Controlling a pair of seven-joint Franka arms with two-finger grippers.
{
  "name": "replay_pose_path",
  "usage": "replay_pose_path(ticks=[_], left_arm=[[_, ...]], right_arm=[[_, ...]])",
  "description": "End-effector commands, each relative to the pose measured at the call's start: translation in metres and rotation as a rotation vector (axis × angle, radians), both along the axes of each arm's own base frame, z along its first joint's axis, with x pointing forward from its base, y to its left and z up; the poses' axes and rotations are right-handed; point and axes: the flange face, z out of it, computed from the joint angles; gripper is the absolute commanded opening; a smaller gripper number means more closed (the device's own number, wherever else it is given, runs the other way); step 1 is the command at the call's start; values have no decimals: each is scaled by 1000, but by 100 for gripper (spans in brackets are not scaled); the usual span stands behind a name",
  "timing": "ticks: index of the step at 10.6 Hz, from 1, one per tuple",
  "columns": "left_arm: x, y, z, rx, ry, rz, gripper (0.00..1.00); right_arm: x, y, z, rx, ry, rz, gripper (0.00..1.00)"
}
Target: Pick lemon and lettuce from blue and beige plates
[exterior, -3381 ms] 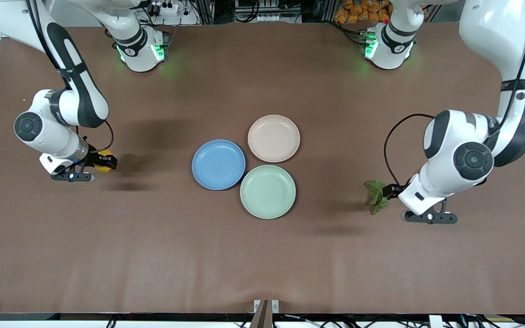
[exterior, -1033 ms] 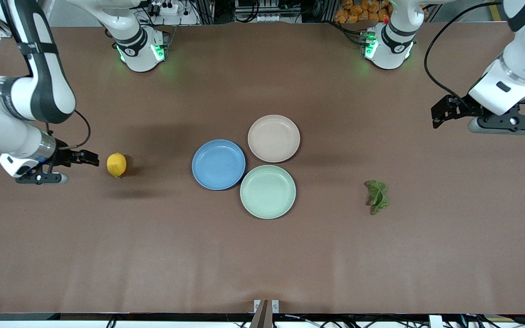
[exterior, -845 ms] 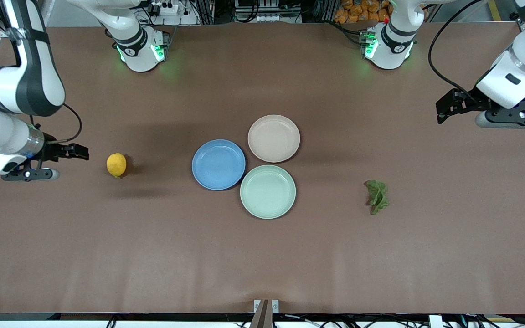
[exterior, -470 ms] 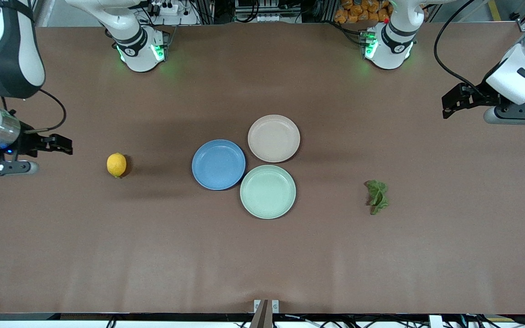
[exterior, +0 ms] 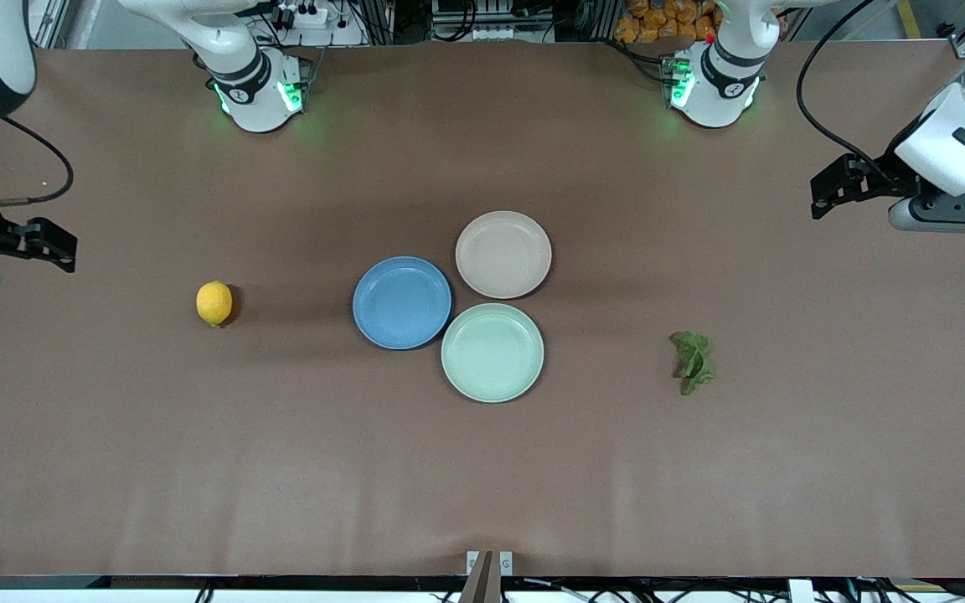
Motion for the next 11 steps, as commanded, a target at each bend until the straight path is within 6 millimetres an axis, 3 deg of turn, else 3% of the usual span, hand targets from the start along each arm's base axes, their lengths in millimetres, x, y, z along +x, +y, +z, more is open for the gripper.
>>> replay_pose_path(ticks=[1, 5, 11], left_arm=[[0, 4, 10, -17, -8, -16, 100], [2, 8, 19, -30, -31, -10, 100], [4, 7, 23, -34, -71, -10, 100]], right_arm=[[1, 3, 18, -13, -23, 5, 100], [-1, 2, 29, 41, -46, -28, 100], [-8, 10, 22, 153, 12, -157, 100]])
